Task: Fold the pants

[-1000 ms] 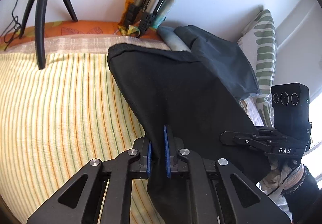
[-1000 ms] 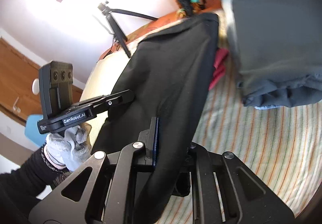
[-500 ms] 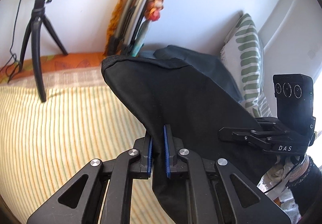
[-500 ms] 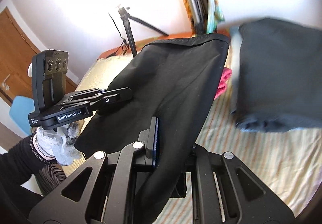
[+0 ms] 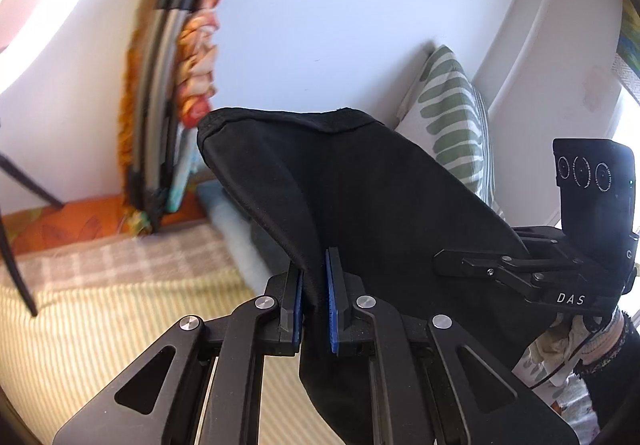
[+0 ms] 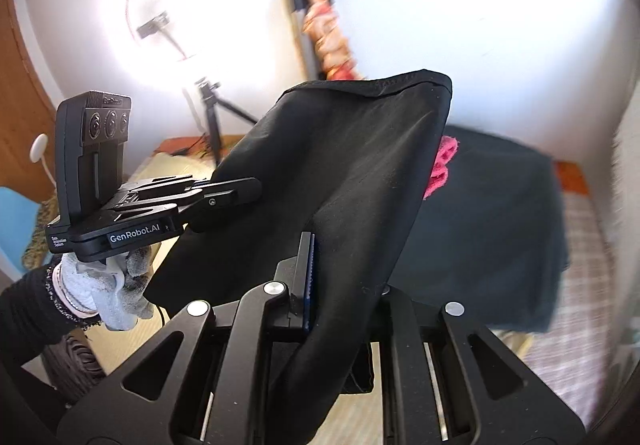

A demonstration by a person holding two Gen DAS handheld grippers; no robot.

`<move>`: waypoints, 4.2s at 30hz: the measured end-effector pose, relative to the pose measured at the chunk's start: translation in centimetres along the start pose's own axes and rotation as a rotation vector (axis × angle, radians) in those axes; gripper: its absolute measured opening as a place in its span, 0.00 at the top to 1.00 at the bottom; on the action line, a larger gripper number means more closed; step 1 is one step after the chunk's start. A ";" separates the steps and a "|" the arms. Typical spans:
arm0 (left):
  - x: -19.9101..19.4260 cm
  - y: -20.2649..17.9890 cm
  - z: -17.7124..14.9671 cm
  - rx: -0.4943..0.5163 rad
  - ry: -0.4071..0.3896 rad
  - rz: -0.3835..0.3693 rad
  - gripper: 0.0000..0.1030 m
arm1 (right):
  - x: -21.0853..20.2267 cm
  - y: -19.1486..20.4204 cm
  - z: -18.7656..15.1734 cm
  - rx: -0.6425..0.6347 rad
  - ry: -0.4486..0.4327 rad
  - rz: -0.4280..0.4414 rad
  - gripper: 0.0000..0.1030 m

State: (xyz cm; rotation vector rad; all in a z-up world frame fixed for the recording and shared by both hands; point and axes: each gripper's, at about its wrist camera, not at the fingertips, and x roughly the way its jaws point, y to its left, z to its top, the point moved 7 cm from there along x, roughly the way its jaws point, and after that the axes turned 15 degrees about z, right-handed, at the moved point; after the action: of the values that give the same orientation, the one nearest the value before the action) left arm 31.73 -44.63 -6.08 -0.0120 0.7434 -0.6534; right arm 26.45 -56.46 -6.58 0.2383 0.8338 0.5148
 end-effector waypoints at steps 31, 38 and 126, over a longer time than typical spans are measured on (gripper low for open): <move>16.1 -4.7 0.4 0.046 0.138 0.075 0.85 | 2.7 -19.1 -1.5 0.163 0.067 -0.162 0.75; 14.9 -3.6 1.1 0.082 0.109 0.139 0.81 | 0.7 -19.6 -2.8 0.202 0.017 -0.237 0.68; -12.1 1.0 -9.4 0.166 -0.107 0.343 0.05 | -5.5 4.8 -9.4 0.114 -0.342 -0.614 0.05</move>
State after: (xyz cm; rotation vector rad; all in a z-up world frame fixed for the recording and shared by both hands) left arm 19.73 -35.13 -5.75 0.2266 0.5690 -0.3815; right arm 14.64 -55.22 -7.36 0.1563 0.5598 -0.1487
